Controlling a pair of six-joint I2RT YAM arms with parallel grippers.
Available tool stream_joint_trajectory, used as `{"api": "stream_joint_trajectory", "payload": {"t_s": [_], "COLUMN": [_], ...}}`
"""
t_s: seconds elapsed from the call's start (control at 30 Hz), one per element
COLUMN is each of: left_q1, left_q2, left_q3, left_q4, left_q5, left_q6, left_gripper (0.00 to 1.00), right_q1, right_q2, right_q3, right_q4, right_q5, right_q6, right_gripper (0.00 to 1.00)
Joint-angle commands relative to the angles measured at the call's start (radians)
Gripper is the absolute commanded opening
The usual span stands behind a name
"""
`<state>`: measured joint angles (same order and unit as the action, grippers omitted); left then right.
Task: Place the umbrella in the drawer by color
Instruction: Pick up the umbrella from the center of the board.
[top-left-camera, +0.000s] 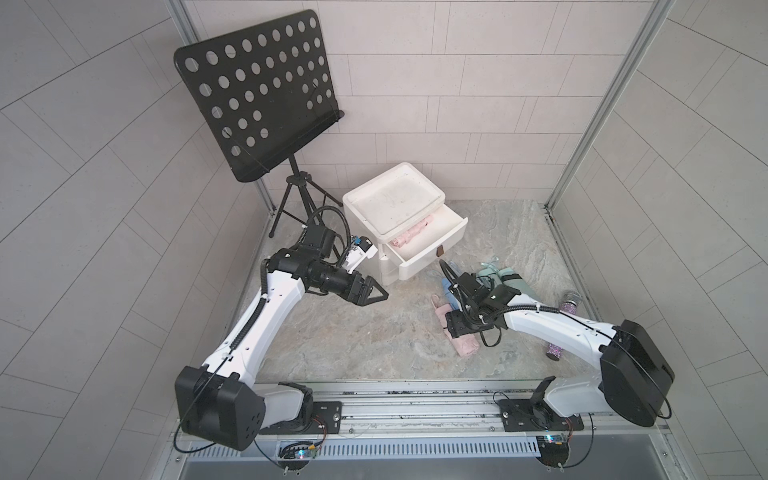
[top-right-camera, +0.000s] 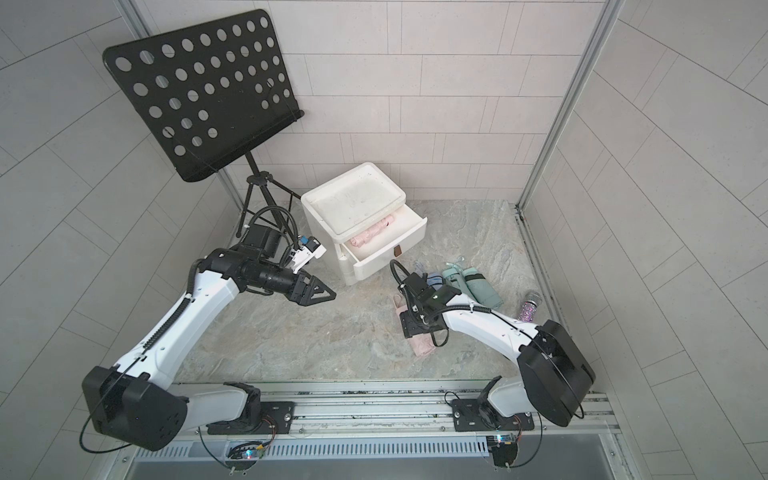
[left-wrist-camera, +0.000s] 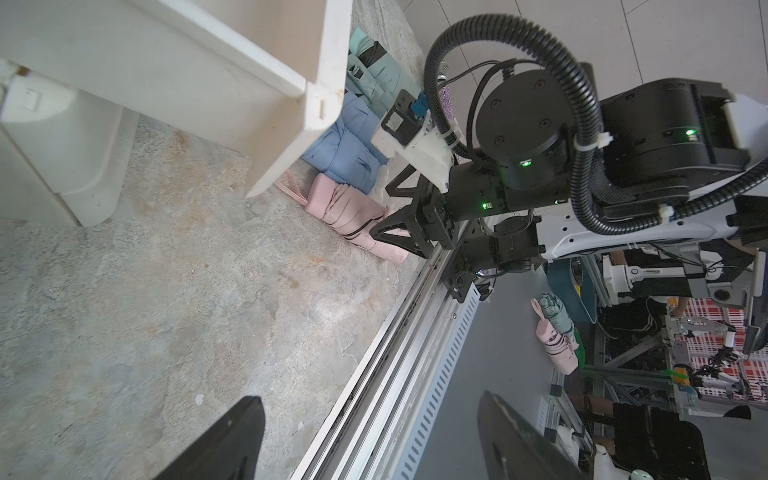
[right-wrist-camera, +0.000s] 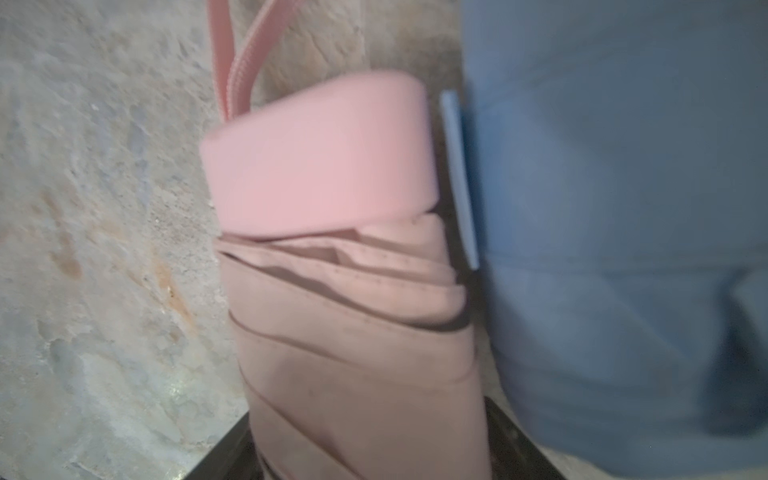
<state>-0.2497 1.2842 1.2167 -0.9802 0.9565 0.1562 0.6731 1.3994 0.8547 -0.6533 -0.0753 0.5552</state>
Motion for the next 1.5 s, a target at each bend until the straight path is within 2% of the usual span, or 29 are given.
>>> {"api": "stream_joint_trajectory", "payload": {"t_s": [0.0,0.43,0.53,0.7,0.83,1.03,1.2,1.37,1.47], "left_q1": [-0.005,-0.005,-0.004,-0.005,-0.004,-0.004,-0.001,0.007,0.006], "left_q2": [-0.013,-0.012,-0.013,-0.014,-0.020,-0.049,-0.053,-0.057,-0.045], "left_q3": [-0.013,-0.014,-0.014,-0.018,-0.021,-0.011,0.081,0.220,0.293], "left_q4": [0.008,0.018,0.019,0.023,0.024,0.020,-0.056,-0.112,-0.101], "left_q5": [-0.001,-0.005,-0.006,-0.006,-0.010,-0.022,-0.044,-0.061,-0.077], "left_q6": [0.016,0.006,0.005,0.003,0.003,0.004,0.035,0.044,-0.013], "left_gripper": [0.87,0.87,0.87,0.87,0.87,0.87,0.87,0.88,0.88], "right_q1": [-0.006,-0.007,-0.007,-0.006,-0.004,0.020,0.027,0.028,0.028], "right_q2": [0.027,0.138,0.142,0.082,0.006,-0.154,-0.281,-0.337,-0.314], "right_q3": [-0.022,-0.065,-0.066,-0.059,-0.032,0.046,0.150,0.257,0.334], "right_q4": [0.039,0.143,0.154,0.150,0.117,0.048,-0.009,0.025,0.032], "right_q5": [-0.019,-0.070,-0.078,-0.098,-0.120,-0.156,-0.185,-0.216,-0.230], "right_q6": [0.018,0.030,0.030,0.035,0.034,0.035,0.037,0.038,0.025], "right_gripper": [0.78,0.75,0.65,0.41,0.34,0.34,0.34,0.35,0.35]}}
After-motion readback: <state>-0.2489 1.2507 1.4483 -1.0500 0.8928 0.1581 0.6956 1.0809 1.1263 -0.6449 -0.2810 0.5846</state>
